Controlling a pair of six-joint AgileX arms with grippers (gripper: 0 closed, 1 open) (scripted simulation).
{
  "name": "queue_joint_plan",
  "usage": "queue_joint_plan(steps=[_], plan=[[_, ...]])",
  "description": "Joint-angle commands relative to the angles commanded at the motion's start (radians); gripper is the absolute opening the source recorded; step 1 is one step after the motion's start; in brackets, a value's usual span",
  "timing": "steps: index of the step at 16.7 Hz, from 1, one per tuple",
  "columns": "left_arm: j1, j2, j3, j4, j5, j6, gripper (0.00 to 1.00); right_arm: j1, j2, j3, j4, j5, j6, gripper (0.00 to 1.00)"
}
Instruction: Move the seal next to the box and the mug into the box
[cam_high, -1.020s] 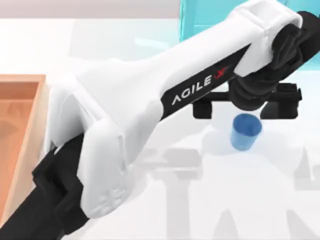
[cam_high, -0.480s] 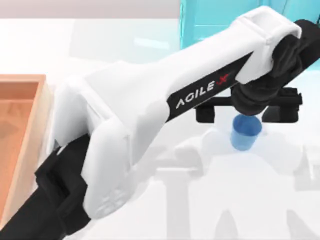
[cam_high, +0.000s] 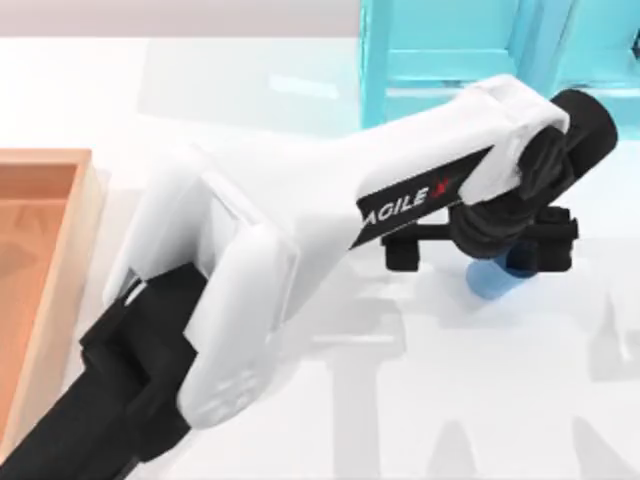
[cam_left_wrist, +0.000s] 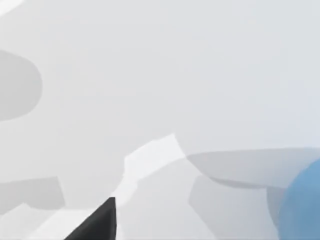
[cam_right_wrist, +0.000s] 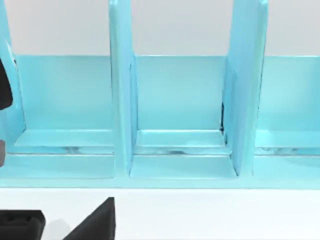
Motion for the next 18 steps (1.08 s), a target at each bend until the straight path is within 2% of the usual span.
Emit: queue_joint_plan(steps=[2, 15, 18], plan=[[0.0, 0.0, 0.0, 0.0, 0.0, 0.0, 1.0, 0.0, 0.0, 0.0, 0.0, 0.0, 0.0, 1.0], [0.0, 0.0, 0.0, 0.0, 0.0, 0.0, 0.02, 0.0, 0.0, 0.0, 0.0, 0.0, 0.0, 1.0], [0.0, 0.0, 0.0, 0.0, 0.0, 0.0, 0.0, 0.0, 0.0, 0.0, 0.0, 0.0, 0.0, 1.0]])
